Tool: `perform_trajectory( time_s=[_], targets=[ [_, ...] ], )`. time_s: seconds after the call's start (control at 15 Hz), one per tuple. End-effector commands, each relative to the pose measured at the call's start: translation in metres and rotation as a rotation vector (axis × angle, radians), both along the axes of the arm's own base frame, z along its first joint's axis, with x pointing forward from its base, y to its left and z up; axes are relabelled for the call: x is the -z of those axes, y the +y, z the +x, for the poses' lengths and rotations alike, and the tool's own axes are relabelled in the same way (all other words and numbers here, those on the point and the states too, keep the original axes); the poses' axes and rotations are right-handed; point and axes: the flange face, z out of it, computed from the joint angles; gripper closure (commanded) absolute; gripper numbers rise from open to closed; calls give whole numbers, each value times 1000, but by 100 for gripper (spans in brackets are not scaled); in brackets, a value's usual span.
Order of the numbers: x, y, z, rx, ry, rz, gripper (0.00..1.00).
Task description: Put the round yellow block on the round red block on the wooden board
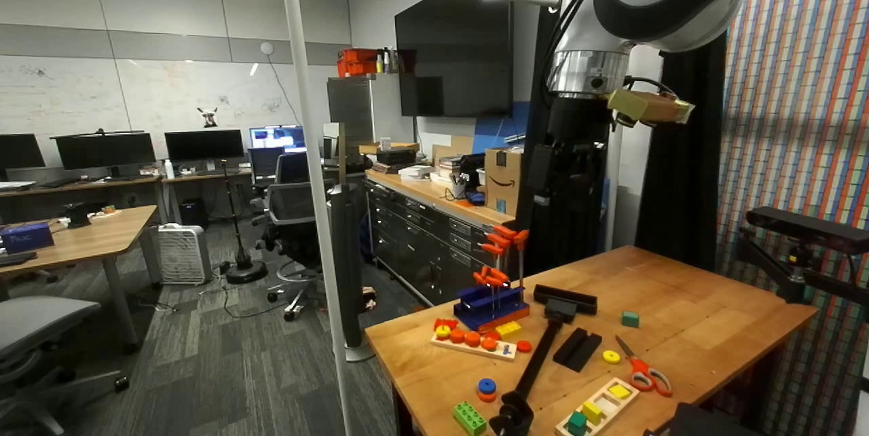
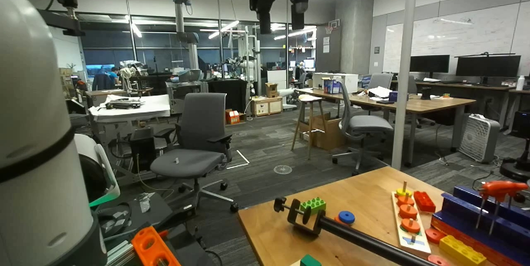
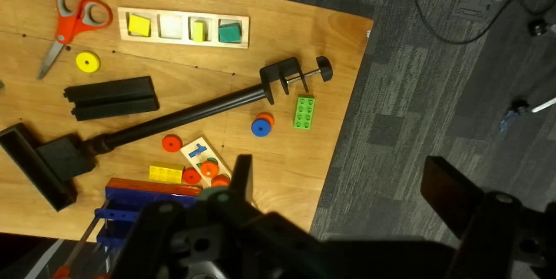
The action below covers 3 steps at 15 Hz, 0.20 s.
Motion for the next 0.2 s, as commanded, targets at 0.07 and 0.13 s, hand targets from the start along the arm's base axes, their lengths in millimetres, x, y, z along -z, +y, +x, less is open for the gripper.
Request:
perform_trajectory(
  time_s=[0.07,0.13],
  targets=[
    [9,0,7,1,23,-1,0],
    [14,0,10,1,35,-1,0]
  ],
)
